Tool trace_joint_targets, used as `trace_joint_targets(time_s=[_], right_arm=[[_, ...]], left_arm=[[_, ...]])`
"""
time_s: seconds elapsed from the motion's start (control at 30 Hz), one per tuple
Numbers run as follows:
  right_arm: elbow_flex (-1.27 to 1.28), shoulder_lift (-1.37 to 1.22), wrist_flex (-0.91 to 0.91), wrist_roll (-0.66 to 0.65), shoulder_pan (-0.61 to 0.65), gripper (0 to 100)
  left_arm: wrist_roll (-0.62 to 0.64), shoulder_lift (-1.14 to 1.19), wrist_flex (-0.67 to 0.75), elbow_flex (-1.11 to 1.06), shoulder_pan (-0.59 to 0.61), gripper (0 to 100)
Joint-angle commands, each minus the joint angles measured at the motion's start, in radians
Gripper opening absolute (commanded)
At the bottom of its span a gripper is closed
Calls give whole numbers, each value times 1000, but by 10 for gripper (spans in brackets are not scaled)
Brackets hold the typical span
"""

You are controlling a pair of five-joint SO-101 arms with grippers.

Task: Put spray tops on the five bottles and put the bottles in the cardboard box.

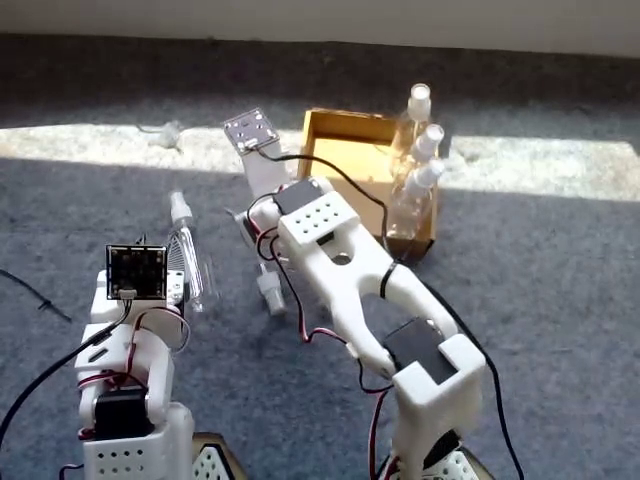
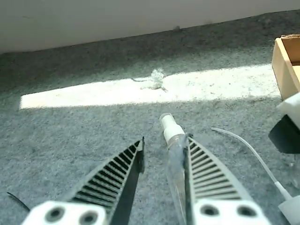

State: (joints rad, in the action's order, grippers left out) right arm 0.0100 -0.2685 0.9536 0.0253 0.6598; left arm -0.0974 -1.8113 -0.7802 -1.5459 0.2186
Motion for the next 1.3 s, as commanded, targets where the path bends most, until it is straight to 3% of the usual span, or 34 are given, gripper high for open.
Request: trace_joint_targets(time_s=[0.0,0.2,0.43,0.7,0.9,1.07,1.27], right_arm=[[16,8,-15,8,-25,64],[166,61,-15,-133,19,13],[386,269,125,-138,-18,13],[673,616,262,-189,-170,13],[848,888,294,-244,-383,13],[774,1073,412,-213,-476,31],[593,972,466,-146,-476,194]], left_arm=[[0,-8,20,10,5,130],[0,-8,20,10,5,130],[0,-8,20,10,5,130],[0,-8,20,10,5,130],[0,-8,20,10,4,130],[-2,-8,20,10,-21,130],[-3,-8,20,10,-22,130]])
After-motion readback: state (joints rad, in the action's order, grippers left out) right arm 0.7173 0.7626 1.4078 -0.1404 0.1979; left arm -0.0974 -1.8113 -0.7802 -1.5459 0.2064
